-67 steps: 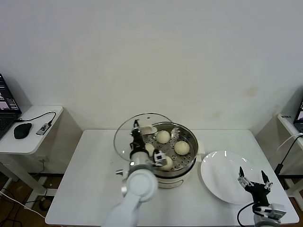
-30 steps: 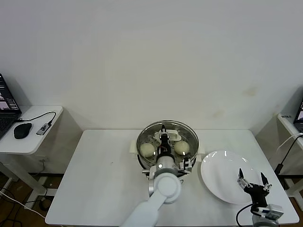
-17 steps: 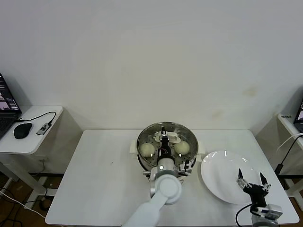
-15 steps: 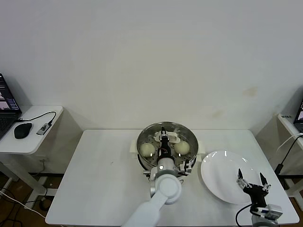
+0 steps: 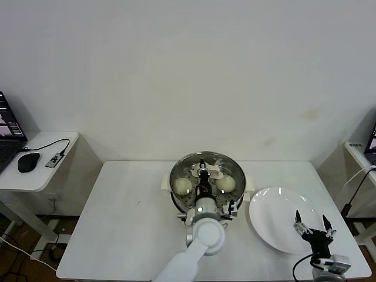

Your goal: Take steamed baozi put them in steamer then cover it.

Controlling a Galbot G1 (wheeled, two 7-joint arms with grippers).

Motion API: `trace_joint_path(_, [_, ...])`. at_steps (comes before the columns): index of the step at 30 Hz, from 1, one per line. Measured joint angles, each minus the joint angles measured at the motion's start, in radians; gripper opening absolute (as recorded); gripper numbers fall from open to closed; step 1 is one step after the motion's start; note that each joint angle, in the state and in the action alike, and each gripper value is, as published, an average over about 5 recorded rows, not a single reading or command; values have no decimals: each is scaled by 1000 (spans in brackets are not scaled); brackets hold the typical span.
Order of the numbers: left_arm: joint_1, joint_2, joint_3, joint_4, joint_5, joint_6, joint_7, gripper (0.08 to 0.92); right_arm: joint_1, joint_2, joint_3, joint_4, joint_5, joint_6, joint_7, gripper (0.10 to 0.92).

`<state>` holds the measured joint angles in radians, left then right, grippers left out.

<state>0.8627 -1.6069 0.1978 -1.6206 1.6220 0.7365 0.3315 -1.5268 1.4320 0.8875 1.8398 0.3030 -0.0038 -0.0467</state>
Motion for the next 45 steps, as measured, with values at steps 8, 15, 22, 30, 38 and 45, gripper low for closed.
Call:
trace_joint_path(8, [14,2,6,-16,-13,0,-2,275,-1,0,0,0,0,1,0,823])
trace_joint_path(15, [31,5,14,-54,-16,0,7,483,-1,0,1,0,0,1,0,823])
trace_joint_path(22, [54,11,25,-112,-13,0,36,682,-4,-1,3,-1,0,3,0,823])
trace_joint_path(30, [94,34,28,-192,-12,0,61,820,-6,-8,3,0,1,2,0,823])
trace_joint_path(38, [142,73,3,-294,-68,0,51,823,-9,-15,-3,10,2,-1,0,823])
trace_joint_path(45, [186,138,-102,-411,-318,0,-45,823,-27,-32,-19,36,4,-4,-13,823])
